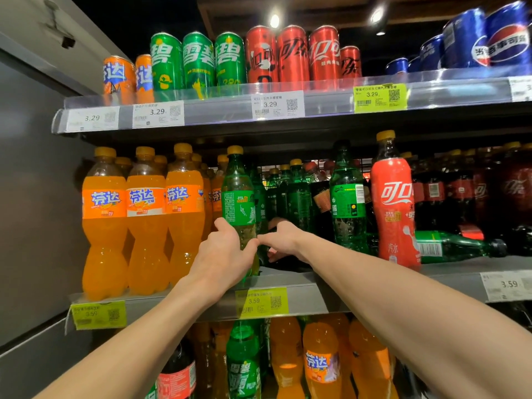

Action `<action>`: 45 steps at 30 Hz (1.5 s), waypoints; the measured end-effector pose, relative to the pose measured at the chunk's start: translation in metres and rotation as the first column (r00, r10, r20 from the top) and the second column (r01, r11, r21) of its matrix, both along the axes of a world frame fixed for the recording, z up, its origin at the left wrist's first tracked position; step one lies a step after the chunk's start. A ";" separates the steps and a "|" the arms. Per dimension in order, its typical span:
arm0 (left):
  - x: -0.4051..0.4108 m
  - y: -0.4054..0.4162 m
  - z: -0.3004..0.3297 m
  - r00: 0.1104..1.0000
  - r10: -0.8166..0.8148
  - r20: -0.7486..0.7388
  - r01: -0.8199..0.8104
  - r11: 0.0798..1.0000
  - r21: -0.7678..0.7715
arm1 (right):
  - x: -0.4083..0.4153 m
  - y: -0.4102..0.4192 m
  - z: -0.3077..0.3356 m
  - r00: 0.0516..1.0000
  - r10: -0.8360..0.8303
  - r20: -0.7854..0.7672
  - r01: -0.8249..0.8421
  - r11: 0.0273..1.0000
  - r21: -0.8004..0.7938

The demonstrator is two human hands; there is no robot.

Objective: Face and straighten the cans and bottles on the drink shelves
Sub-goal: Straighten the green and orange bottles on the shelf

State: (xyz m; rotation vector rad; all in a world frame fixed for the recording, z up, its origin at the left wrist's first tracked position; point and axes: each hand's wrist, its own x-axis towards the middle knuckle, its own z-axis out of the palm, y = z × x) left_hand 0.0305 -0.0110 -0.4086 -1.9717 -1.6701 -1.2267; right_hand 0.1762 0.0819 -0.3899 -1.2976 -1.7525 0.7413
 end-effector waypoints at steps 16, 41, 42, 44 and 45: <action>0.009 0.004 0.005 0.984 -0.127 0.122 0.141 0.983 -0.114 | 0.036 -0.020 0.011 0.969 -0.248 0.003 0.246 0.964 0.104; 0.016 0.023 -0.009 0.986 -0.030 0.165 0.041 0.997 -0.063 | 0.026 0.019 0.011 0.973 -0.177 0.147 0.197 0.972 -0.128; 0.016 0.023 -0.009 0.986 -0.033 0.166 0.043 0.997 -0.058 | 0.025 0.020 0.010 0.977 -0.177 0.122 0.193 0.973 -0.129; 0.016 0.024 -0.010 0.984 -0.037 0.172 0.048 0.997 -0.058 | 0.025 0.022 0.009 0.981 -0.179 0.072 0.188 0.971 -0.150; 0.016 0.023 -0.009 0.984 -0.034 0.173 0.045 0.997 -0.060 | 0.025 0.024 0.008 0.983 -0.178 0.052 0.184 0.970 -0.157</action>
